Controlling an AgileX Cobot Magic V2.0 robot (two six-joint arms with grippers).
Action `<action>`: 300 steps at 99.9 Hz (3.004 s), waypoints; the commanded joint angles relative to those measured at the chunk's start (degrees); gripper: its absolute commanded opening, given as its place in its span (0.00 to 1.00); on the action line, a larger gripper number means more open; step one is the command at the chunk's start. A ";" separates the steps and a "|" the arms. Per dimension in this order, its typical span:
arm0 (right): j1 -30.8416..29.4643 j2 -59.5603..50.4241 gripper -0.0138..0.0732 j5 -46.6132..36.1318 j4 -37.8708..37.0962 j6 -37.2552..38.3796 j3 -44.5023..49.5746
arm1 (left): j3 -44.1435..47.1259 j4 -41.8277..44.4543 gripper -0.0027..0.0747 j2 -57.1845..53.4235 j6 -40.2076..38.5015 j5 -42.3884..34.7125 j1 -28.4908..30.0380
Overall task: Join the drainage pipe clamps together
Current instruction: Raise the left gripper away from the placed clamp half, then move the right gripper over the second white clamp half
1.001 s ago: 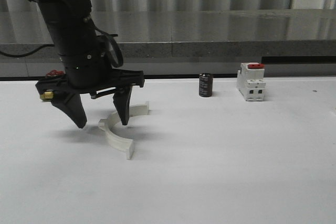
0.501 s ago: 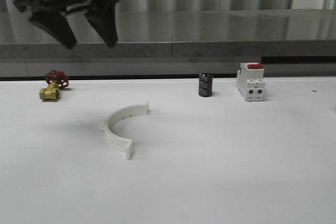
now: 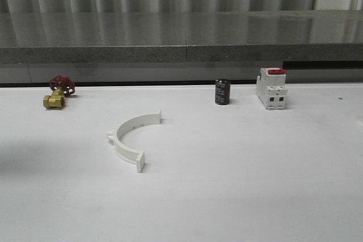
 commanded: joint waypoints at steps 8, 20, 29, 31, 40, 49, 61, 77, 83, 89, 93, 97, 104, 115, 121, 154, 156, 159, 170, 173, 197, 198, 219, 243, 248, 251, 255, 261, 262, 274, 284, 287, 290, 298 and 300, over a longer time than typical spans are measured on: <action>-0.29 -1.10 0.08 -4.93 -0.24 -0.18 -1.01 | 9.05 -2.24 0.74 -11.90 0.39 -8.87 0.57; -0.29 -1.10 0.08 -4.93 -0.24 -0.18 -1.01 | 17.39 -2.94 0.74 -18.91 0.39 -11.21 0.57; -0.29 -1.10 0.08 -4.93 -0.24 -0.18 -1.01 | 22.34 -3.42 0.74 -24.68 0.39 -11.95 0.57; -0.29 -1.10 0.08 -4.93 -0.24 -0.18 -1.01 | 23.49 -3.85 0.74 -26.01 0.39 -12.09 0.57; -0.29 -1.10 0.08 -4.93 -0.24 -0.18 -1.01 | 28.40 -5.43 0.74 -31.50 0.39 -12.94 0.57; -0.29 -1.10 0.08 -4.93 -0.24 -0.18 -1.01 | 32.88 -5.71 0.74 -37.23 0.39 -13.57 0.57; -0.29 -1.10 0.08 -4.93 -0.24 -0.18 -1.01 | 37.76 -5.71 0.73 -44.21 0.39 -13.92 0.57; -0.29 -1.10 0.08 -6.00 -0.24 -0.18 -1.01 | 42.32 -5.71 0.57 -51.30 0.39 -13.92 0.57; -0.29 -1.10 0.08 -6.14 -0.24 -0.18 -1.01 | 43.45 -5.61 0.45 -52.95 0.39 -13.92 0.57; -0.29 -1.10 0.08 -6.14 -0.24 -0.18 -1.01 | 44.09 -5.51 0.30 -54.26 0.39 -13.92 0.57; -0.29 -1.10 0.08 -6.03 -0.24 -0.18 -1.14 | 44.25 -5.36 0.21 -54.75 0.39 -13.92 0.57; -0.29 -1.10 0.08 -5.88 -0.24 -0.18 -1.48 | 44.35 -5.26 0.10 -55.18 0.39 -14.06 0.57; -0.29 -1.10 0.08 -4.55 -0.24 -0.18 -2.84 | 44.46 -5.26 0.01 -55.19 0.48 -14.19 0.57; -0.29 -0.54 0.08 -1.02 -0.13 -0.18 -6.82 | 44.56 -5.26 0.01 -55.19 0.48 -14.33 0.57; -0.29 0.59 0.08 2.83 0.56 -0.18 -9.80 | 44.56 -5.26 0.01 -55.19 0.48 -14.33 0.57; -0.29 22.58 0.08 25.73 1.27 -0.18 -31.28 | 44.56 -5.26 0.01 -55.19 0.48 -14.33 0.57; -0.29 24.32 0.08 26.91 1.27 -0.18 -32.50 | 44.56 -5.26 0.01 -55.19 0.48 -14.33 0.57; -0.29 26.64 0.08 28.56 1.41 -0.18 -34.42 | 44.56 -5.26 0.01 -55.19 0.48 -14.33 0.57; -0.29 34.38 0.08 32.31 1.52 -0.18 -38.94 | 44.56 -5.26 0.01 -55.19 0.48 -14.33 0.57; -0.29 35.97 0.08 32.24 1.52 -0.18 -39.78 | 44.56 -5.26 0.01 -55.19 0.48 -14.33 0.57; -0.29 44.63 0.16 31.64 2.14 -0.18 -40.51 | 44.56 -5.26 0.01 -55.19 0.48 -14.33 0.57; -0.29 44.79 0.17 31.93 2.14 -0.18 -40.51 | 44.56 -5.26 0.01 -55.19 0.48 -14.33 0.57; -0.29 48.51 0.69 35.25 2.14 -0.18 -40.51 | 44.56 -5.26 0.01 -55.19 0.48 -14.33 0.57; -0.41 54.09 0.77 34.85 2.15 -0.11 -44.22 | 44.56 -5.26 0.01 -55.19 0.48 -14.33 0.57; -0.41 56.83 0.77 35.06 2.15 -0.11 -45.97 | 44.56 -5.26 0.01 -55.19 0.48 -14.33 0.57; -0.41 58.54 0.77 35.35 2.15 -0.11 -47.31 | 44.56 -5.26 0.01 -55.19 0.48 -14.33 0.57; -0.69 61.26 0.77 35.70 2.15 -0.11 -49.75 | 44.56 -5.26 0.01 -55.19 0.48 -14.33 0.57; -1.73 64.98 0.77 36.10 2.09 -0.16 -52.67 | 44.56 -5.26 0.01 -55.19 0.48 -14.33 0.57; -1.90 65.92 0.77 36.16 2.09 -0.16 -53.02 | 44.56 -5.26 0.01 -55.19 0.48 -14.33 0.57; -6.20 73.33 0.77 37.93 2.09 -1.43 -58.97 | 44.56 -5.26 0.01 -55.19 0.48 -14.33 0.57; -10.48 79.11 0.77 41.02 2.15 -5.47 -63.54 | 44.56 -5.26 0.01 -55.19 0.48 -14.33 0.57; -11.80 81.08 0.77 42.14 2.20 -6.86 -65.04 | 44.56 -5.26 0.01 -55.19 0.48 -14.33 0.57; -12.53 82.56 0.77 42.62 2.20 -7.92 -66.11 | 44.56 -5.26 0.01 -55.19 0.48 -14.33 0.57; -15.13 86.41 0.77 44.19 2.73 -11.26 -68.73 | 44.56 -5.26 0.01 -55.19 0.48 -14.33 0.57; -15.51 86.96 0.77 44.39 2.85 -11.82 -69.08 | 44.56 -5.26 0.01 -55.19 0.48 -14.33 0.57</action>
